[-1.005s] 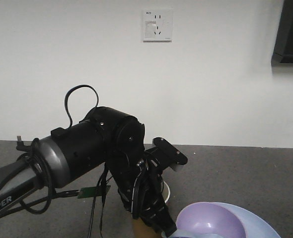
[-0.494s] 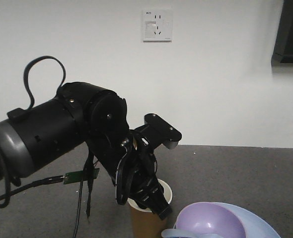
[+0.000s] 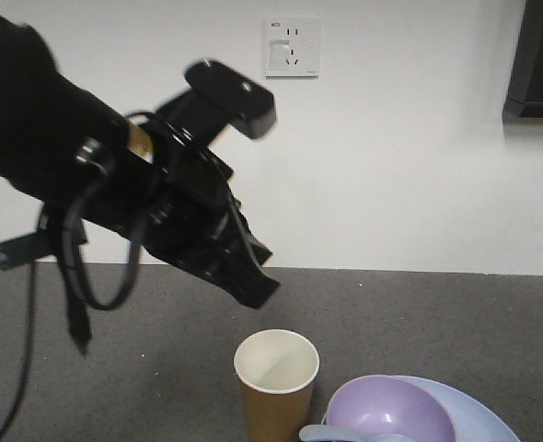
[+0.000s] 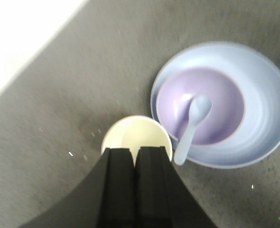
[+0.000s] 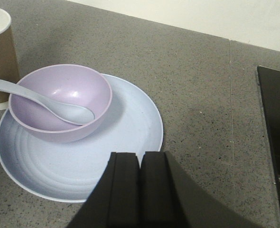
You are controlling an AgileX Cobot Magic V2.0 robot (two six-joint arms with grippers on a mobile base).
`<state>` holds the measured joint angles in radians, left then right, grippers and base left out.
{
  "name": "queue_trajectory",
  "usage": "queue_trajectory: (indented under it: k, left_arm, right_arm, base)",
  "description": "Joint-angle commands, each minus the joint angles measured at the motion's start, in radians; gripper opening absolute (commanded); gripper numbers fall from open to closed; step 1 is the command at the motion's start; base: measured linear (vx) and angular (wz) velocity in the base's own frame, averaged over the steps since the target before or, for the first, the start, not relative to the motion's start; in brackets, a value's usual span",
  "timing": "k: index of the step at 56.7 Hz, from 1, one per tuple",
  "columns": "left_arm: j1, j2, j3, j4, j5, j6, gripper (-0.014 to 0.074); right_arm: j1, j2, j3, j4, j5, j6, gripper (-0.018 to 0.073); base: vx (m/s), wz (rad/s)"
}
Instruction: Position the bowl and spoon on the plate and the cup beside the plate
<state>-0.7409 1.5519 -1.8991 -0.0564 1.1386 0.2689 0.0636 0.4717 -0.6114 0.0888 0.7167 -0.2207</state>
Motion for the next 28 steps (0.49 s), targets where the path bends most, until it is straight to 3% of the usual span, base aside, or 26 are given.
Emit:
queue_trajectory:
  k: [1, 10, 19, 23, 28]
  left_arm:
    - [0.001, -0.135, 0.033, -0.004, -0.119, 0.015, -0.0006]
    - [0.001, -0.383, 0.436, 0.018, -0.413, 0.001, -0.0004]
    - [0.001, -0.653, 0.948, 0.019, -0.751, -0.091, -0.0003]
    - [0.001, -0.748, 1.137, 0.019, -0.85, -0.142, -0.0003]
    - [0.001, -0.847, 1.267, 0.015, -0.919, -0.209, -0.0003]
  right_arm:
    - [0.0, 0.004, -0.028, -0.004, -0.072, 0.023, -0.0008]
    - [0.0, 0.004, -0.028, -0.001, -0.09, 0.04, -0.0008]
    - [0.0, 0.004, -0.028, 0.053, -0.169, 0.018, -0.0008]
    - [0.0, 0.004, -0.028, 0.095, -0.221, -0.017, -0.0008]
    - [0.0, 0.004, -0.028, 0.153, -0.27, -0.085, -0.0008]
  base:
    - [0.0, 0.0]
    - [0.0, 0.0]
    - [0.0, 0.0]
    - [0.0, 0.0]
    - [0.0, 0.0]
